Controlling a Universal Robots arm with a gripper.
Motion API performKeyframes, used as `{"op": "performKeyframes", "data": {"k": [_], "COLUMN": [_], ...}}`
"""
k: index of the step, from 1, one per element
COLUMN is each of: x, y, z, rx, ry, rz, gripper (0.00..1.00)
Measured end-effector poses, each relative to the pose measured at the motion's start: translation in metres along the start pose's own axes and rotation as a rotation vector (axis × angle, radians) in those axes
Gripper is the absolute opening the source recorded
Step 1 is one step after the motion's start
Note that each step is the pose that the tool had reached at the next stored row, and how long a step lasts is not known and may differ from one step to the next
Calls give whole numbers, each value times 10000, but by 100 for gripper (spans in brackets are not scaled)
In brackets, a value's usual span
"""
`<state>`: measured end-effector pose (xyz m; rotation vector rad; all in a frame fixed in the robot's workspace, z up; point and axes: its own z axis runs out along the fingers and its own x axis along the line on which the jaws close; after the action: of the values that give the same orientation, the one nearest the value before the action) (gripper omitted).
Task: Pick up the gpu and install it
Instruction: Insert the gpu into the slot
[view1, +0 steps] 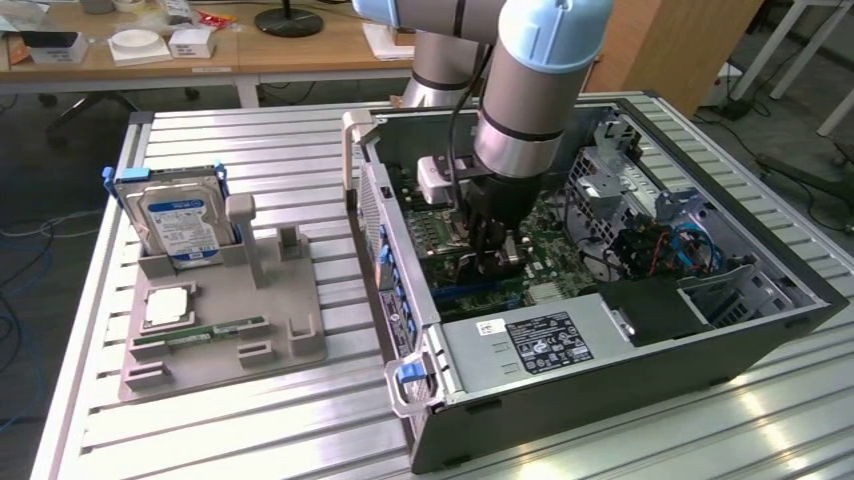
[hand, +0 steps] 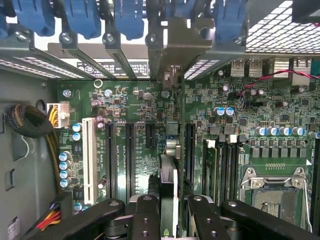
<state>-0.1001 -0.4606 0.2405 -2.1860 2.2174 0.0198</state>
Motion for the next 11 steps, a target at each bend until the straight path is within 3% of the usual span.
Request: {"op": "performKeyframes", "data": {"k": [11], "x": [1], "y": [1], "z": [28], "rx": [-1], "ry": [-2], "rz": [1], "gripper": [26]}}
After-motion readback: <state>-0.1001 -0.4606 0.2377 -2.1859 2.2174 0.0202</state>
